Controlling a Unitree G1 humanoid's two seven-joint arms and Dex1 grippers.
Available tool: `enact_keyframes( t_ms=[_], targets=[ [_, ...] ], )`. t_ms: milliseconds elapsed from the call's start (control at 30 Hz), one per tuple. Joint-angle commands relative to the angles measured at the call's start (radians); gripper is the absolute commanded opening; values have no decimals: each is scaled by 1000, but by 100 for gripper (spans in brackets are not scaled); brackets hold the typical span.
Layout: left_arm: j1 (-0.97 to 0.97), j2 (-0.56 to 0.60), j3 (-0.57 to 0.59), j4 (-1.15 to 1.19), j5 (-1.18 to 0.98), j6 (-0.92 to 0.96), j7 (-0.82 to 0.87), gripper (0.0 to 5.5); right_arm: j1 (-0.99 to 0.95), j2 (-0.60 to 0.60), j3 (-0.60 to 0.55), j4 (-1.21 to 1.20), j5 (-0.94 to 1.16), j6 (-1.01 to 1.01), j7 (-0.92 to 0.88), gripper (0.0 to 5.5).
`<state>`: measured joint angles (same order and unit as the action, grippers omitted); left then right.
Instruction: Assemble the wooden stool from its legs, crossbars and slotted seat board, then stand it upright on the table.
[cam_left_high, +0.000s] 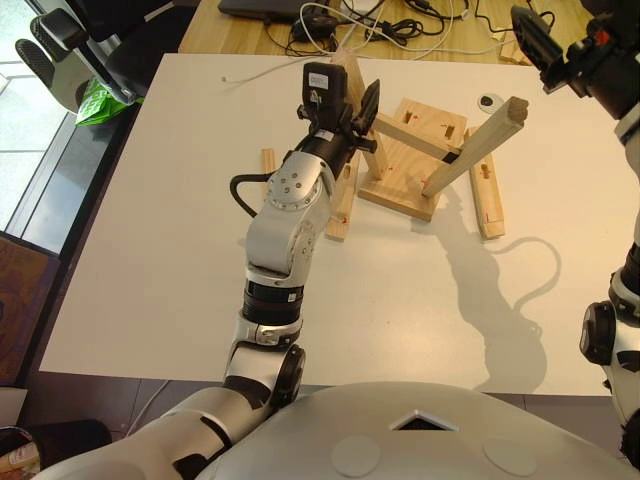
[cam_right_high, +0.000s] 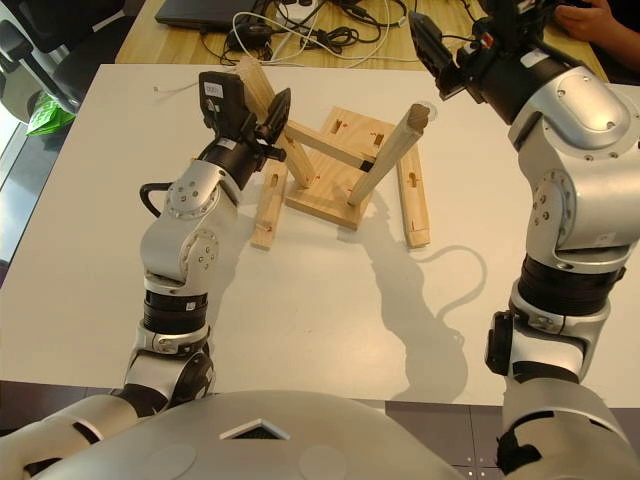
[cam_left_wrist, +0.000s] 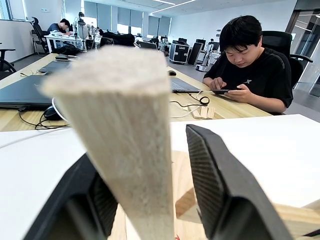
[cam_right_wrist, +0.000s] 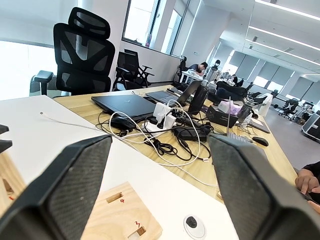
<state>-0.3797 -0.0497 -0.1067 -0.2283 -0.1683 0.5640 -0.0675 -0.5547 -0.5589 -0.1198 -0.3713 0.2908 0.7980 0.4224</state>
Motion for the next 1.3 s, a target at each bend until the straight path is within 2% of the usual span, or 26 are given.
enact_keyframes(
  t_ms=[33, 400, 467, 567, 767, 933, 1167, 1300],
  targets=[
    [-31, -3, 15, -78, -14, 55, 10, 202, -2, -9, 0, -16, 8, 17, 1, 354],
    [-19, -2, 34, -127, -21, 104, 20, 202, -51, 5, 1, -23, 30, 24, 1, 354],
    [-15, -8, 38, -123, -26, 106, 23, 202, -71, 55, -57, -15, 70, 25, -36, 354],
    [-13, -16, 41, -130, -32, 115, 27, 202, -96, 128, -185, -37, 252, 78, -36, 354],
    [-27, -44, 22, -159, -51, 155, 31, 202, -86, 149, -348, -28, 520, 168, -65, 354],
    [-34, -70, 1, -198, -70, 196, 33, 202, 17, 72, -429, -63, 781, 249, 32, 354],
    [-41, -74, 17, -217, -83, 223, 48, 202, 219, -83, -410, -141, 963, 274, 237, 354],
    [-43, -77, 21, -218, -86, 226, 57, 202, 322, -158, -359, -183, 966, 269, 320, 354]
  ],
)
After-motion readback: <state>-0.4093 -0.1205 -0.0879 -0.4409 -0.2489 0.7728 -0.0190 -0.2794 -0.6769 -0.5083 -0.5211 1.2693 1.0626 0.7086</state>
